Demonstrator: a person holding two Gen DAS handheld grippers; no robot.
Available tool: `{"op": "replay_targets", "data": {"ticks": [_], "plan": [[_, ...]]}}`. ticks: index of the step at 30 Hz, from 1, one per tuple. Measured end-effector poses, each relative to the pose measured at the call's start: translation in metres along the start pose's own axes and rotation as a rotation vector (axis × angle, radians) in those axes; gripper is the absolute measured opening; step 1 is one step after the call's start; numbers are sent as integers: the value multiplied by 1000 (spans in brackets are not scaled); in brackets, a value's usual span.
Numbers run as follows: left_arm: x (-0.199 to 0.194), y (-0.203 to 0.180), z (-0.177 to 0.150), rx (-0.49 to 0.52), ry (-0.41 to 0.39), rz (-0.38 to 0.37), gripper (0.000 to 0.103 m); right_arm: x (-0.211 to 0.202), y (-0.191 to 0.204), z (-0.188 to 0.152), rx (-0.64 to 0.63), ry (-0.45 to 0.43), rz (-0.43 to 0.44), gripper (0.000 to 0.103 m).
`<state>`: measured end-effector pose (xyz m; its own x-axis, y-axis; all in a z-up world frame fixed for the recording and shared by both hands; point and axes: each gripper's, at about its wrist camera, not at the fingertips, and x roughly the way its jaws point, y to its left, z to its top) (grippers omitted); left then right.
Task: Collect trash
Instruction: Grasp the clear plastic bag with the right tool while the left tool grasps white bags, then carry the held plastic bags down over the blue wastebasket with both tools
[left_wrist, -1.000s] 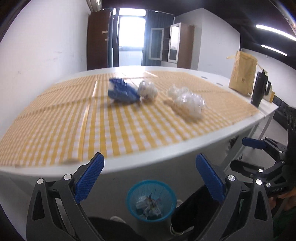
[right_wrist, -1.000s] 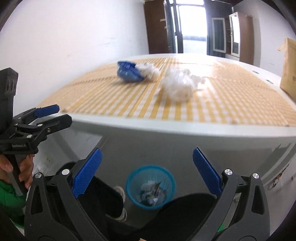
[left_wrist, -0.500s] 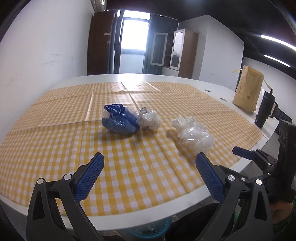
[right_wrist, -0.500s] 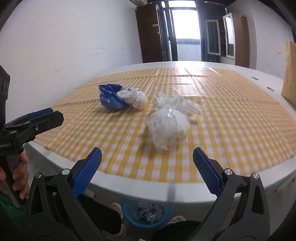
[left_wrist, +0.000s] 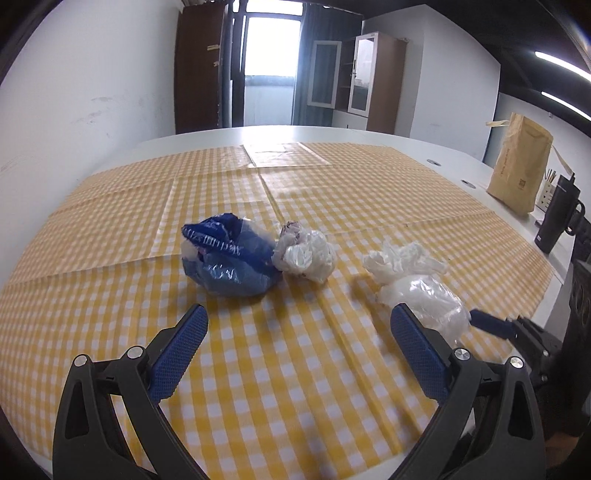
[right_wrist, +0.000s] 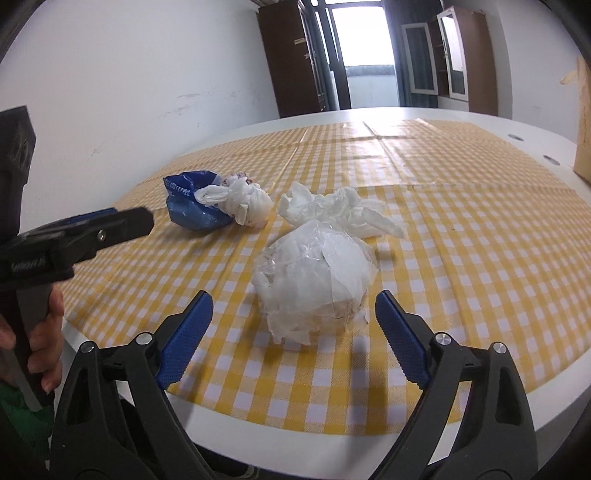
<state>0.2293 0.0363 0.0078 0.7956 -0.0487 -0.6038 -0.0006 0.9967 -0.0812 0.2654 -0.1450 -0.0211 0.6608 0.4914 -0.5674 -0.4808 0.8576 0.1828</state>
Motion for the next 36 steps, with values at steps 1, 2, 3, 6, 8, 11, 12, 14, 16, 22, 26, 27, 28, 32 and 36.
{"op": "replay_targets", "data": {"ticks": [1,2,3,6,8,11,12,14,16,22,26,27,28,32,36], "plan": [[5,-1,4,1,5,0,97,2,0,0,0,4,5,80],[10,-4,8,5,10,-1,97,5,-1,1,3,9,13,79],[16,-6,13,9,17,1,97,7,-1,2,7,11,22,77],[34,-14,25,33,35,23,97,12,-1,4,6,21,34,71],[45,-16,32,46,45,28,97,15,-4,3,14,30,36,66],[64,-17,40,50,68,45,97,21,-9,3,42,47,51,57],[72,-16,41,45,79,46,97,23,-10,3,49,52,59,53],[82,-14,42,35,99,46,96,24,-10,4,45,50,62,51],[91,-14,42,37,116,42,94,23,-10,3,35,48,63,47],[101,-10,38,8,154,38,58,22,-11,2,28,47,59,42],[92,-11,33,4,132,31,55,20,-10,1,19,42,55,39],[90,-12,33,4,128,29,55,18,-9,1,17,39,54,39],[87,-14,32,6,123,26,55,16,-9,1,16,35,54,38],[69,-19,32,22,87,26,55,5,-5,4,1,9,53,37],[48,-21,29,35,55,35,55,-5,-3,5,-3,-7,59,37]]}}
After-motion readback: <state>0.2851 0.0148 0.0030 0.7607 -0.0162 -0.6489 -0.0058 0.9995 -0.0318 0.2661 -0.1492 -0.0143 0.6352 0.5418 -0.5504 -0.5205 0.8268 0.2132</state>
